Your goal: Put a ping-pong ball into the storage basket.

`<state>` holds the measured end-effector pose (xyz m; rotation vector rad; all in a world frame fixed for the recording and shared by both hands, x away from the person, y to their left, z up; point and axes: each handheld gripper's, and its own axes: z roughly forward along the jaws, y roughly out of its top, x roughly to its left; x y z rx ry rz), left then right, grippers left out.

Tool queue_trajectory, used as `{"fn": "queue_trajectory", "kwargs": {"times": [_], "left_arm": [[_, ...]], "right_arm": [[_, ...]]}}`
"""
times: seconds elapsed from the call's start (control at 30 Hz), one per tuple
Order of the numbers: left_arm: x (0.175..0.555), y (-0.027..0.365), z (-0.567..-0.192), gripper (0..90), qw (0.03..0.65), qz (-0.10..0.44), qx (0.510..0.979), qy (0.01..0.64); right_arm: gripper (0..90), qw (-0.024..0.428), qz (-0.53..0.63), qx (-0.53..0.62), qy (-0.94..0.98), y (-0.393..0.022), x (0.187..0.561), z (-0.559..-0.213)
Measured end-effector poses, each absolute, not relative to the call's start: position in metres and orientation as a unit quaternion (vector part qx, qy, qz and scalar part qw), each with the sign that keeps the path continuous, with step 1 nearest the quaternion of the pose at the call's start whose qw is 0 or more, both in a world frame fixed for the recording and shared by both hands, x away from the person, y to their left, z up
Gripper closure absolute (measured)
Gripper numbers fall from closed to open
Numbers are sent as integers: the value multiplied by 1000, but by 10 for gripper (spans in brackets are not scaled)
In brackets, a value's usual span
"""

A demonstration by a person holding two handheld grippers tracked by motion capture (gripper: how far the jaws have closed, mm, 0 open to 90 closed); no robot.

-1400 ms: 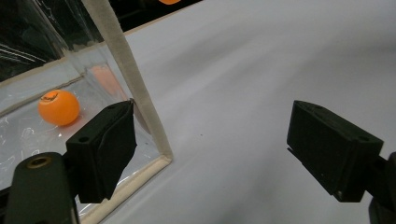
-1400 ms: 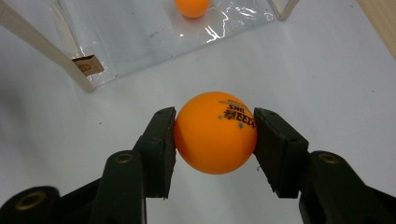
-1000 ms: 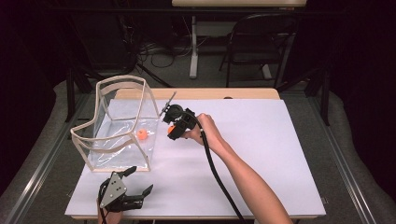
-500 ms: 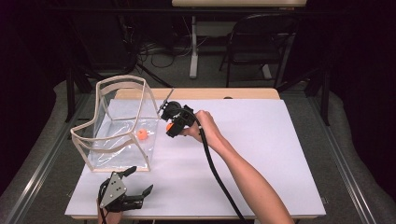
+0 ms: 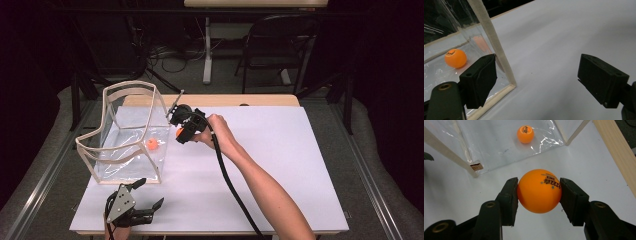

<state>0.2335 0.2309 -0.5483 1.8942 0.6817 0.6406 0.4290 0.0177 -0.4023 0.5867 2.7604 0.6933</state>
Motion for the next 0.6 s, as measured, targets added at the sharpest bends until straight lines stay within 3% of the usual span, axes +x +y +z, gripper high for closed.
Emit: {"fn": "queue_trajectory", "kwargs": {"times": [0.6], "left_arm": [[233, 231, -548, 157, 493, 264, 779, 282]], "right_arm": [[505, 126, 246, 202, 940, 19, 429, -387]]}}
